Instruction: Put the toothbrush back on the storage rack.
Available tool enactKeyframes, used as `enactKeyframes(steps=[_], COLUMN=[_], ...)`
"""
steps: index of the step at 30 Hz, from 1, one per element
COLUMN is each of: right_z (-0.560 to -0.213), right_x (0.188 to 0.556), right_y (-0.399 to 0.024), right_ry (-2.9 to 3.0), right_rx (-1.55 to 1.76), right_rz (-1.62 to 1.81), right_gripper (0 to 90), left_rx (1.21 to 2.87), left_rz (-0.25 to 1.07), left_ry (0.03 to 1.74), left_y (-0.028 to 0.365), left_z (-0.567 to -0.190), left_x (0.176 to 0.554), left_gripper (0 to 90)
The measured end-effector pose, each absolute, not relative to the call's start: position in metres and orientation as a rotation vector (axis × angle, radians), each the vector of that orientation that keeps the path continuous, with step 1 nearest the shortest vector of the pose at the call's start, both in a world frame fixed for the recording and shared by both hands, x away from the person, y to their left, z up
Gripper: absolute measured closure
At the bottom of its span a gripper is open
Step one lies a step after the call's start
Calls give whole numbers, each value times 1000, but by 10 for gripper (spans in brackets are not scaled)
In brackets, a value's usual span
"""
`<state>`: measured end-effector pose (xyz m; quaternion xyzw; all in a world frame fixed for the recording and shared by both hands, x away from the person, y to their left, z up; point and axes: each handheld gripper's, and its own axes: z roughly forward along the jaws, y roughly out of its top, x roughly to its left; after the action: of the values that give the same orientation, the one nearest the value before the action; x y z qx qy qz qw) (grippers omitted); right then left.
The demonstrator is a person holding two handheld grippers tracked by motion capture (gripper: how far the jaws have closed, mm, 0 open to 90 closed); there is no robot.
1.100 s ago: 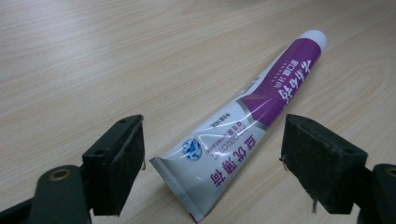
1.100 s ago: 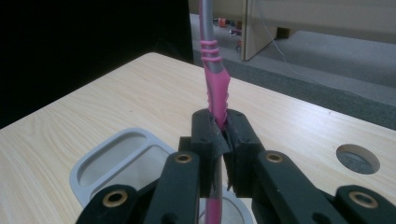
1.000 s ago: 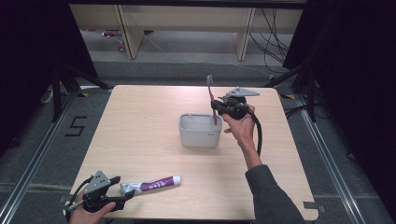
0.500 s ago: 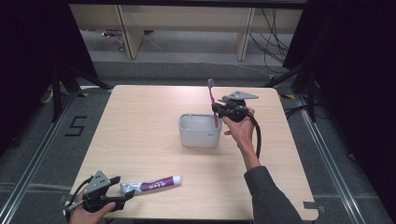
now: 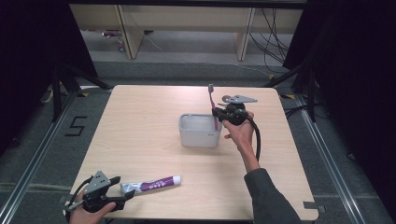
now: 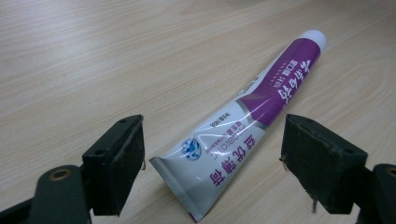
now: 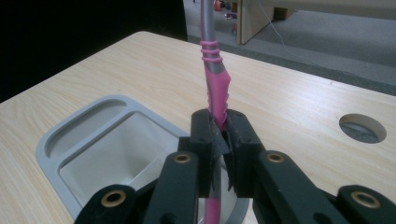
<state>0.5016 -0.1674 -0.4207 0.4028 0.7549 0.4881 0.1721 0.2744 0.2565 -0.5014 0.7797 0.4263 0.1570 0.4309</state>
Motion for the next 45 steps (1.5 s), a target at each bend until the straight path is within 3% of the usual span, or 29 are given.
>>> enactKeyframes(steps=[23,28,32,37,45], right_z=[-424,-422,-422,-418,-406], right_x=[500,498,496,489,471], right_y=[-170,-171,-174,-179,-186], right_ry=[2162,2150,2136,2135,2127], right_rx=[1137,1168,1172,1187,1168], right_rz=[1330,1337,1325,1347,1380], right_gripper=[755,706,542,452,404], left_rx=[1939,1938,1936,1934,1944], left_rz=[385,385,385,385,392], left_ry=[1060,1059,1061,1062,1065], left_y=[257,257,257,256,256], left_z=[-502,-502,-502,-502,-501], left_x=[275,275,275,275,274], left_gripper=[211,211,211,211,211])
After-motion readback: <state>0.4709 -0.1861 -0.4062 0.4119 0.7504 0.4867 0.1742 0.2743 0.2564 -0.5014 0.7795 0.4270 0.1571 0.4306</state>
